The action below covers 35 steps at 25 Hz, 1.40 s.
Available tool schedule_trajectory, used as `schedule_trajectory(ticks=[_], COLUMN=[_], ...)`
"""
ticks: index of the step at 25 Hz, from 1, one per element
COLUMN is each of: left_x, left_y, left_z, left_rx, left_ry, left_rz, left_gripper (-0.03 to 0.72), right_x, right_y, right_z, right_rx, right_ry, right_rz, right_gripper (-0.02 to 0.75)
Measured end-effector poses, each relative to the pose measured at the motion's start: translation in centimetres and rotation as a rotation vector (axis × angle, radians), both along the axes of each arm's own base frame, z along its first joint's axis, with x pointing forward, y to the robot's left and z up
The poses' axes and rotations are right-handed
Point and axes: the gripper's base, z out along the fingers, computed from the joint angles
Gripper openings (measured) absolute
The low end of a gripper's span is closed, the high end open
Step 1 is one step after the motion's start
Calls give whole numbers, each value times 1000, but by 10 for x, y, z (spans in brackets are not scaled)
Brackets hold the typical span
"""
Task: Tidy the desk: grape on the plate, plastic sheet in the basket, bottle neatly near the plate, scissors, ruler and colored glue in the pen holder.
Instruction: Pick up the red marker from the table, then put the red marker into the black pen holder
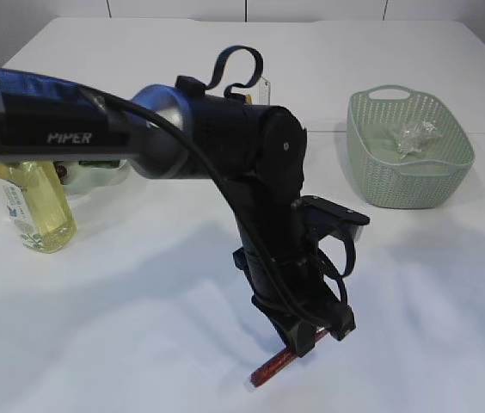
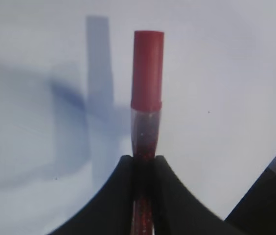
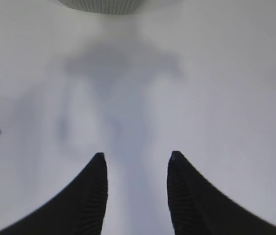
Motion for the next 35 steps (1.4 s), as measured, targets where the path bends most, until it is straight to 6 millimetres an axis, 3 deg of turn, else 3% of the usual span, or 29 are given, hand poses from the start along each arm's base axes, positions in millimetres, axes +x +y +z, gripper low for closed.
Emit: schedule_trajectory(ticks=[7,13,17,20,25,29,35], left_x=[16,16,10,5,8,20,38], left_y=[13,15,32,52,83,93,100], left_z=[16,39,42,45,71,96,115], left_rx=[-29,-104,-147,-204,-378,-511,-633], left_ry=[-11,-93,-173,-278,-538,-726,-935], left_rz=[83,105,156,219,353,431,493], left_gripper=[64,64,64,64,63,63,63], right_x=[0,0,0,0,0,0,0], right_y=[0,0,0,0,0,0,0], right_z=[0,0,0,0,0,0,0], right_rx=[1,1,2,2,2,2,2], right_ry=[0,0,0,0,0,0,1], right_rz=[0,0,0,0,0,0,0], right_gripper=[331,331,331,331,331,331,331])
